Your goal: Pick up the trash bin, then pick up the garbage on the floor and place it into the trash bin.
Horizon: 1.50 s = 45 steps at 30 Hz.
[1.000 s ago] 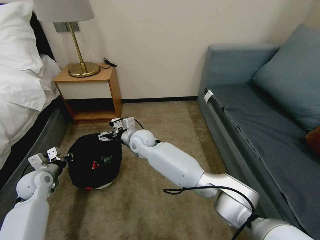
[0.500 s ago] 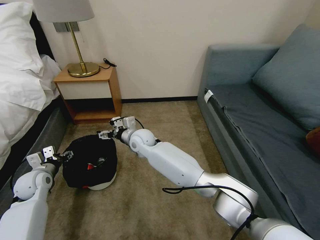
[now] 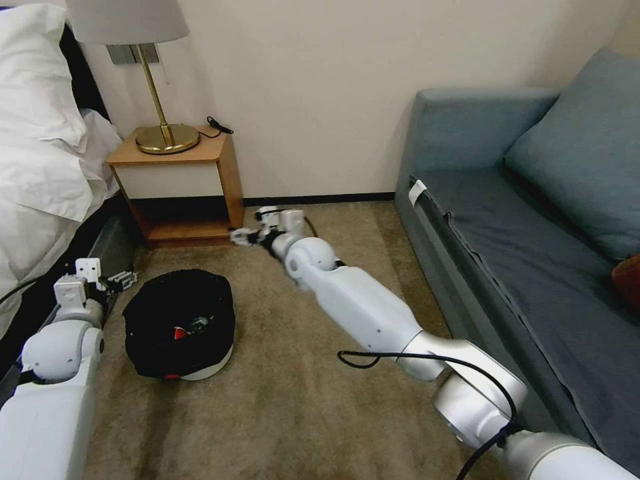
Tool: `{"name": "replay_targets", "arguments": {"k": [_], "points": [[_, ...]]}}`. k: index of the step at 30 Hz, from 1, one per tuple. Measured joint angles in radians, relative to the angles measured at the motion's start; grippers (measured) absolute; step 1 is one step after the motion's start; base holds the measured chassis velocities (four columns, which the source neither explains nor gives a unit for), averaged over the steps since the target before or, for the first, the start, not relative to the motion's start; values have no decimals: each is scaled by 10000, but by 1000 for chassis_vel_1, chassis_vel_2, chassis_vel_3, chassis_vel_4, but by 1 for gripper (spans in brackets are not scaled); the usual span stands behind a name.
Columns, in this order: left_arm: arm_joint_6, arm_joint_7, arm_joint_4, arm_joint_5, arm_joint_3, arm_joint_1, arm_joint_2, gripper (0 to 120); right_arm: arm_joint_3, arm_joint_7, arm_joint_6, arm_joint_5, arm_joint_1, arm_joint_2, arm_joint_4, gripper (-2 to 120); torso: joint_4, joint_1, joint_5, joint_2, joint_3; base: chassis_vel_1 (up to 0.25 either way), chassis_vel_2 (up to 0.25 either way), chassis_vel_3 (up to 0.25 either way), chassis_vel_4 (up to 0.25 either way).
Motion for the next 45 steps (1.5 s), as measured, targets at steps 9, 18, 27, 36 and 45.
{"name": "replay_targets", "arguments": {"k": [9, 18, 27, 36, 45], "points": [[-693, 379, 308, -84, 449, -278, -114, 100, 1511, 287, 1052, -1057, -710, 37, -904, 100, 1, 0, -1, 0, 0, 0, 0, 0, 0], [-1004, 720, 423, -113, 1376, -712, -468, 100, 3884, 424, 1923, -2476, -2250, 160, -983, 100, -1, 0, 1, 0, 0, 0, 0, 0, 0], [-888, 792, 367, 74, 1611, -771, -575, 100, 4337, 310, 2220, -2704, -2540, 186, -866, 100, 4, 0, 0, 0, 0, 0, 0, 0, 0], [-871, 791, 362, 75, 1599, -763, -575, 100, 4319, 304, 2220, -2698, -2536, 188, -855, 100, 3, 0, -1, 0, 0, 0, 0, 0, 0], [-861, 783, 357, 67, 1589, -757, -572, 100, 4283, 299, 2202, -2680, -2518, 187, -848, 100, 2, 0, -1, 0, 0, 0, 0, 0, 0]]}}
